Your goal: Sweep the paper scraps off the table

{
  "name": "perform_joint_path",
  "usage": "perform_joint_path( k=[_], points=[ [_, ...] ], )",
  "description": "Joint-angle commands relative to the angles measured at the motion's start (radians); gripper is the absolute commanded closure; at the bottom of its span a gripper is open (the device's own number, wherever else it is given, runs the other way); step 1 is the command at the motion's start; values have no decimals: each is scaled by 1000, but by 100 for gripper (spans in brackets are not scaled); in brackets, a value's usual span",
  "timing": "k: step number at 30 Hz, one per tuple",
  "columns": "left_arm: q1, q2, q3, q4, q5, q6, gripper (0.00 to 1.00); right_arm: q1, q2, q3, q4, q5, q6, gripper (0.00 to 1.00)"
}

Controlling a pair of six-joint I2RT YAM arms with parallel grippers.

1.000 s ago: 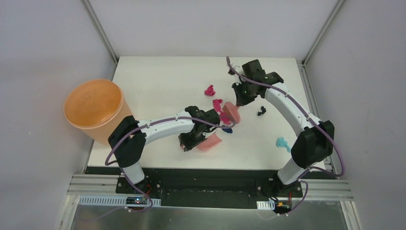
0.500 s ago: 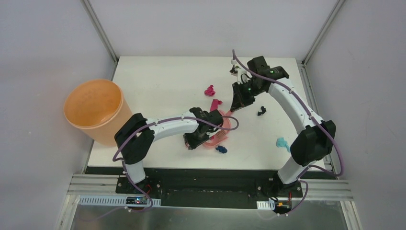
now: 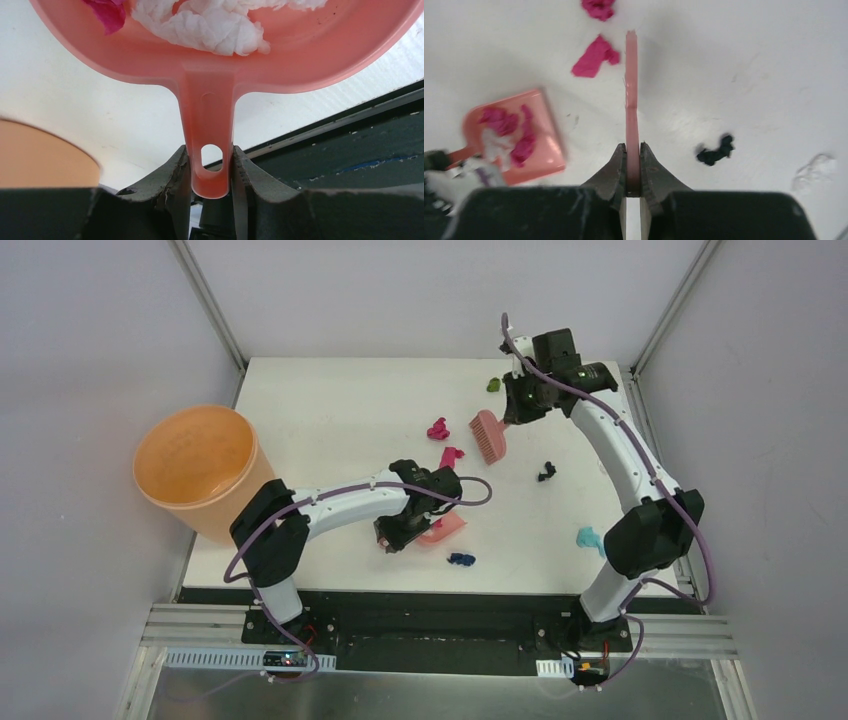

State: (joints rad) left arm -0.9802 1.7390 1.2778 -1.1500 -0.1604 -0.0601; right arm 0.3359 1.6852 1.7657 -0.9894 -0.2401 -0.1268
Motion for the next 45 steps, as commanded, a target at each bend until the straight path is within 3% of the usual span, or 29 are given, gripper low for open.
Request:
perform_joint_path(
  k=[1,6,12,24,27,30,35,41,45],
  points=[
    [22,-32,59,-90,-37,-43,100,60,41,-13,211,340,-128,100],
    [68,-9,77,-81,2,-22,100,136,147,41,211,429,-199,100],
    [87,55,80,-62,40,14,100,197,219,58,108,260,-281,100],
    [117,121,83,2,53,40,100,322,111,-100,-93,-7,-295,100],
    [119,122,78,29,67,49,100,321,70,-94,-176,-152,-282,100],
    [120,122,76,36,56,49,100,320,18,-93,-201,-202,-262,100],
    [120,85,44,69,42,45,100,300,-53,-106,-176,-98,-228,100],
    [118,-16,-12,154,45,51,100,185,-74,-132,-104,-3,-169,100],
    [118,-101,-41,215,3,51,100,106,-89,-137,-92,-43,-144,100]
  ],
)
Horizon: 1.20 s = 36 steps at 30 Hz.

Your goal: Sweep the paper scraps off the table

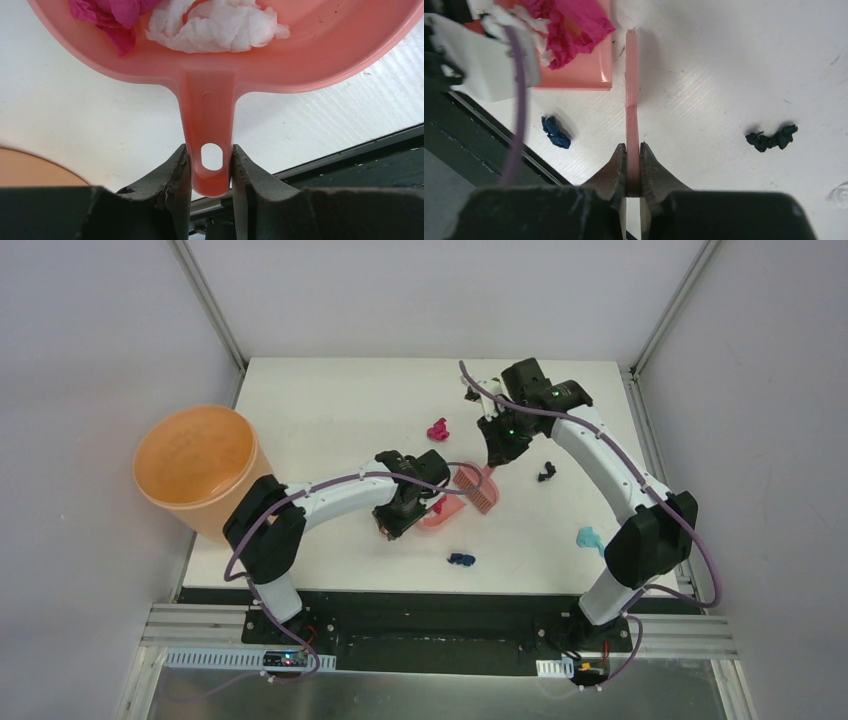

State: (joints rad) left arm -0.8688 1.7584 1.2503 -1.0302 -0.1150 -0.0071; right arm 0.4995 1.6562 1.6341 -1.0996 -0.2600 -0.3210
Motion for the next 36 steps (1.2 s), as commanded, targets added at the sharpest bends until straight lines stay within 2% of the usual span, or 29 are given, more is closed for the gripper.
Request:
perform_joint_path(
  k=[1,7,15,26,36],
  points=[
    [7,-136,-17,106,-59,-2,100,-71,-64,-7,19,-29,55,100],
    [8,-178,-11,138,-104,-3,100,-132,-115,-37,41,-67,82,100],
    [8,-276,65,19,-170,-80,100,-183,-179,-184,121,-134,133,100],
    [9,-509,237,-289,-350,-256,100,-196,-196,-259,162,-227,156,100],
    [8,-554,446,-686,-590,-447,100,-200,-174,-308,216,-384,160,100]
  ],
)
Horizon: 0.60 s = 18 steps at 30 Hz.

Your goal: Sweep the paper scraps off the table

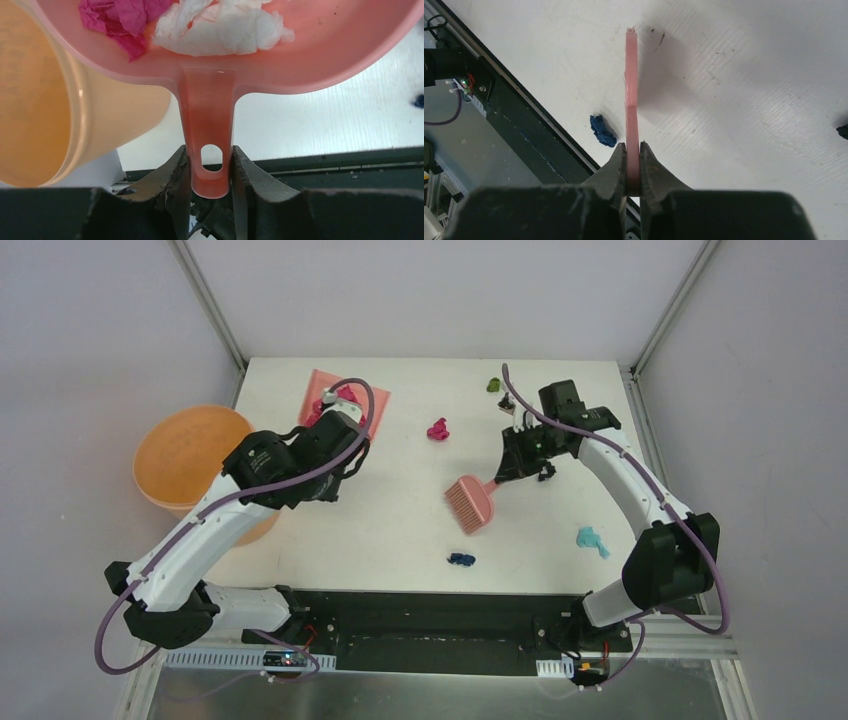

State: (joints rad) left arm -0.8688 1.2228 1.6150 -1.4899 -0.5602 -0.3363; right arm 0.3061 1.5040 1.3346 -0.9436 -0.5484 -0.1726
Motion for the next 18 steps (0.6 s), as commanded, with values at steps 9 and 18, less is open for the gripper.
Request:
perform_joint_path(
  k=[9,18],
  points=[
    [85,-99,100,-277,-164,-111,100,-8,-6,-43,83,-188,11,100],
    [226,-116,93,-276,-312,-49,100,-32,-18,-80,100,-233,14,100]
  ],
)
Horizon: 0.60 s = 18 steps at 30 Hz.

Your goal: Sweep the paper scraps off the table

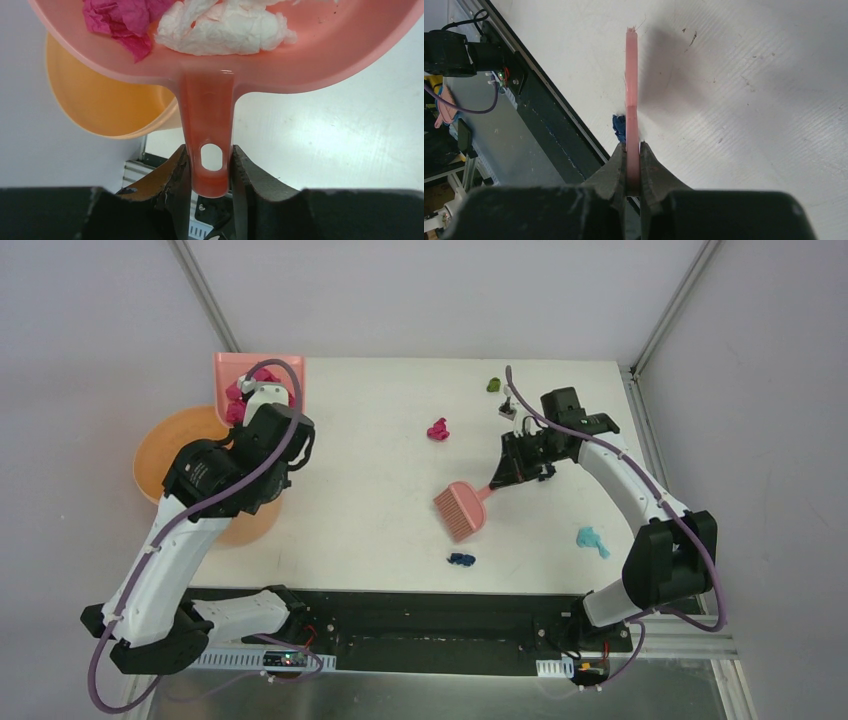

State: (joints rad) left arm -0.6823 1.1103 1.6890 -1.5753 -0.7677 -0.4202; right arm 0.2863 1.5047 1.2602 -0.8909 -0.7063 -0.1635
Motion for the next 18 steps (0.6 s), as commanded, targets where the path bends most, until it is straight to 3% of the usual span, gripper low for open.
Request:
perform_joint_path(
  k=[1,18],
  points=[
    [54,3,24,-190,-121,43,100,-14,-17,-8,48,-81,7,100],
    [322,65,-16,-100,-91,173,100,-62,22,-14,48,-174,25,100]
  ],
)
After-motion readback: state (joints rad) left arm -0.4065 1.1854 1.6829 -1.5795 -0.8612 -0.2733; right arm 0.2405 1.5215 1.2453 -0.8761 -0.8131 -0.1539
